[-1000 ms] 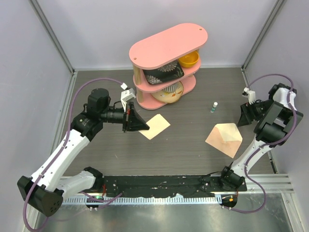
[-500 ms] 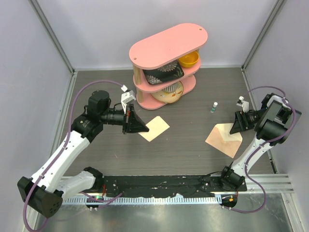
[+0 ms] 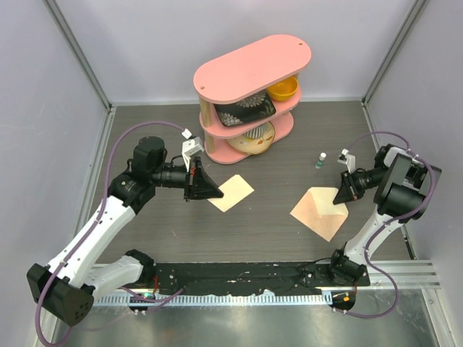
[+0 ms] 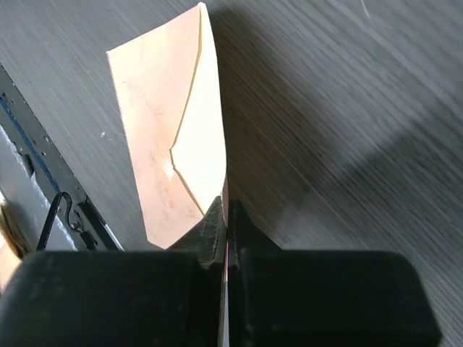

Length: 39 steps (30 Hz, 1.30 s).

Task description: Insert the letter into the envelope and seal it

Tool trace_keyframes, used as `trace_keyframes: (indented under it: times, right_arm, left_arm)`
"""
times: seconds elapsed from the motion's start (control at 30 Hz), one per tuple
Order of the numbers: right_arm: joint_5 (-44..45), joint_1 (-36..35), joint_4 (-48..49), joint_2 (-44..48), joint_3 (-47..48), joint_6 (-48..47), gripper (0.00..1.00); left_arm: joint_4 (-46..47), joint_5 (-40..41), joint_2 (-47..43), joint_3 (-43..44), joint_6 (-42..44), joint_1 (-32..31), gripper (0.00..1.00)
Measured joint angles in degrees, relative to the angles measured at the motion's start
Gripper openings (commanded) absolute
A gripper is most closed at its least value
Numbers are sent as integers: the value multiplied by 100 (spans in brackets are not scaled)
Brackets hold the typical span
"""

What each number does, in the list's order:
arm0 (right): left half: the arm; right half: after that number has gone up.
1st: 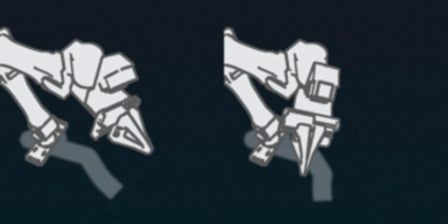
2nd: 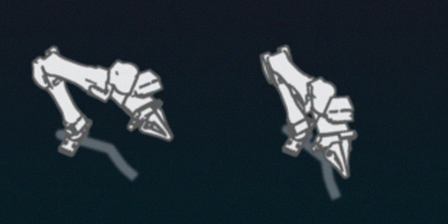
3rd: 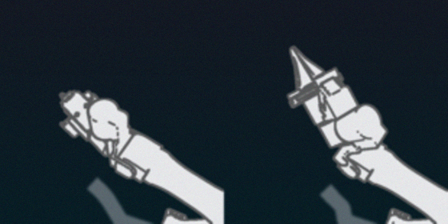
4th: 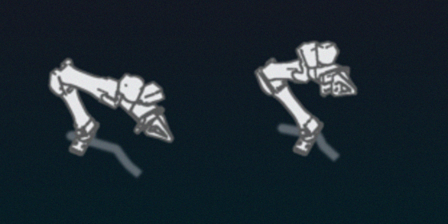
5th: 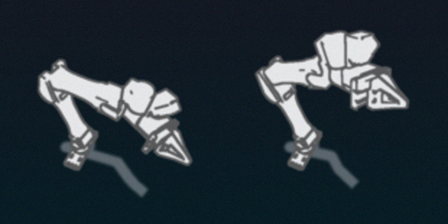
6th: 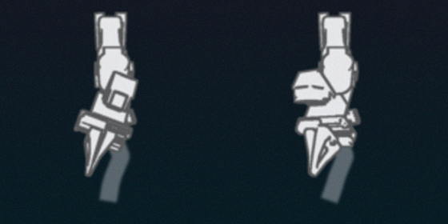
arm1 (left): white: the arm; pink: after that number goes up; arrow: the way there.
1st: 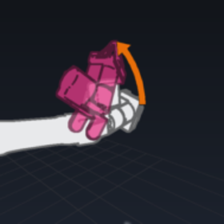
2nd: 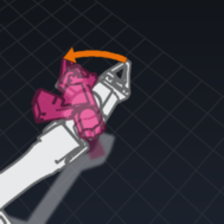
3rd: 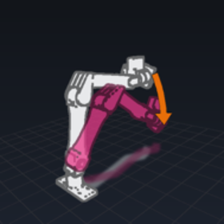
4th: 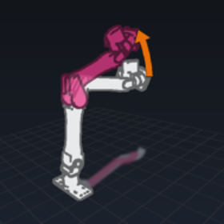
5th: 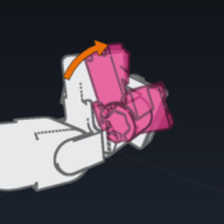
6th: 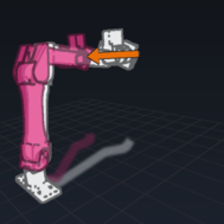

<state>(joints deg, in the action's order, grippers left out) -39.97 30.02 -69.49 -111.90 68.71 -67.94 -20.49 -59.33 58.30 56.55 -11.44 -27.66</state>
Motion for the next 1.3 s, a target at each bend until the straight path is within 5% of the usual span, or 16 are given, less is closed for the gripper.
trace_keyframes:
  times: [0.17,0.33,0.67,0.97,1.3]
  right_arm:
    - [-313,-562,-243,1102,-24,-101,1]
    - [-787,-1860,-361,2131,-20,472,1]
    - [-1174,-4358,772,2651,-197,3357,1]
    - [-1276,-5440,2068,2599,-518,5348,1]
    - [-1163,-6043,3224,2522,-938,6599,1]
  left_arm:
    - [-260,96,-109,-24,468,-4,0]
    - [-1016,400,-249,48,1633,-170,0]
    - [-2673,2771,208,933,4227,-2203,0]
    - [-3053,4186,1270,1228,4780,-3154,0]
    - [-2691,5093,1744,1064,4791,-3281,0]
